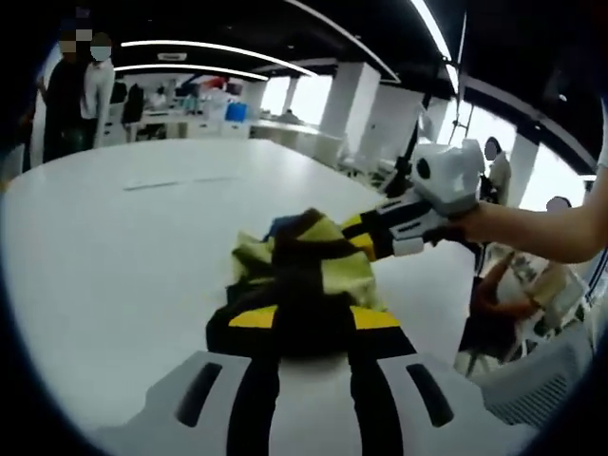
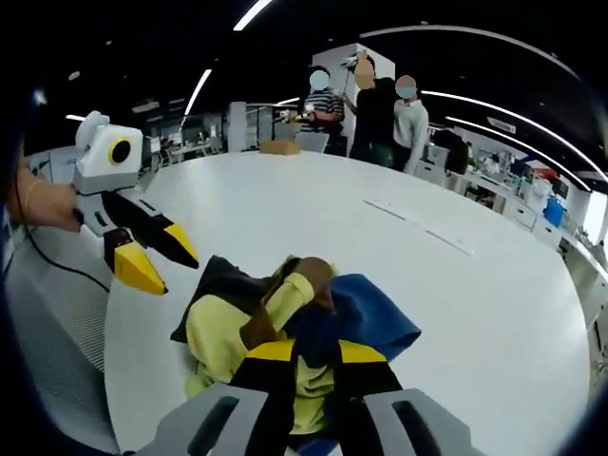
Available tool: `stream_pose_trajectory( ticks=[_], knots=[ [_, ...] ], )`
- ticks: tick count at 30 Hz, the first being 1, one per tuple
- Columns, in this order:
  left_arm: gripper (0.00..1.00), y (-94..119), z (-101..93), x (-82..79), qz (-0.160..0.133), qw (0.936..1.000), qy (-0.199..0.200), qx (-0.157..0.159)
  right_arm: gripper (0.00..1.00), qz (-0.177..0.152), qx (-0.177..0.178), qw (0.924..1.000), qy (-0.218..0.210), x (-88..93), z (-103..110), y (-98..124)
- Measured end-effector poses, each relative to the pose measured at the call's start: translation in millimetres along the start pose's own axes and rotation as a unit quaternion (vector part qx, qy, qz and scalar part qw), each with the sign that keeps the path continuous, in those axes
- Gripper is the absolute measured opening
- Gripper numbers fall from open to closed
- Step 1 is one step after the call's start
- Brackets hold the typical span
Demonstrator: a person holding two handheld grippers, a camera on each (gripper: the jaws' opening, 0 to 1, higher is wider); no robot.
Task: Fold the garment on the visible template until the final outline fits inside the template.
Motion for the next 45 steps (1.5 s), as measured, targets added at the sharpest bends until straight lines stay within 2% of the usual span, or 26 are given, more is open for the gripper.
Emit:
stream_pose_trajectory(
  ticks=[4, 9, 12, 14, 18, 24, 28, 31, 35, 40, 43, 45],
  knots=[
    [0.22, -5, -0.5, 5.0, 0.012, 0.9999, 0.001, 0.006, 0.05, 0.003, -0.01, 0.9998, 0.015, -1.0, 3, -1],
    [0.19, -11, 0.6, 10.3, 0.027, 0.9995, 0.005, 0.015, 0.06, 0.012, -0.007, 0.9998, 0.013, 0.7, 2, -4],
    [0.13, -14, -0.1, 11.8, 0.031, 0.9992, 0.013, 0.022, 0.05, 0.019, -0.002, 0.9998, 0.009, 1.5, 1, -5],
    [0.09, -16, -0.5, 12.5, 0.034, 0.999, 0.016, 0.024, 0.05, 0.024, 0.006, 0.9997, 0.001, 1.8, 0, -5],
    [0.08, -19, -0.4, 14.1, 0.034, 0.9989, 0.023, 0.024, 0.04, 0.042, 0.03, 0.9984, -0.022, 1.6, -1, -5],
    [0.04, -20, 0.5, 13.5, 0.031, 0.999, 0.026, 0.019, 0.0, 0.048, 0.024, 0.9984, -0.017, 2.0, 1, -7],
    [0.0, -17, 1.8, 11.4, 0.025, 0.9993, 0.026, 0.012, 0.0, 0.046, 0.024, 0.9984, -0.024, 1.5, 0, -7],
    [0.0, -14, 2.2, 6.9, 0.004, 0.9994, 0.034, 0.009, 0.0, 0.039, 0.026, 0.9988, -0.013, -1.5, 1, -4],
    [0.0, -8, 1.6, -2.5, -0.018, 0.9996, 0.019, -0.003, 0.0, 0.029, 0.028, 0.9992, -0.008, -6.6, 0, 0],
    [0.0, 1, 2.9, -15.3, -0.051, 0.9984, 0.021, -0.016, 0.0, 0.003, 0.049, 0.9988, -0.003, -17.7, -2, 8],
    [0.0, 7, 5.5, -22.2, -0.052, 0.9984, 0.012, -0.02, 0.0, -0.008, 0.054, 0.9985, -0.003, -24.2, -4, 12],
    [0.0, 11, 10.4, -26.0, -0.042, 0.9986, -0.008, -0.032, 0.0, -0.013, 0.059, 0.9981, 0.004, -28.4, -5, 15]
  ],
)
Point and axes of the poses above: the point that each gripper's makers call its tool centre point, and the gripper's own axes: y roughly backward along the fingers, z roughly to its left, x roughly out of its underside, the point moved 7 cm from there along y, roughly backward along the fingers, and after that the axes turned 10 degrees about -z, right-handed, at the moved point
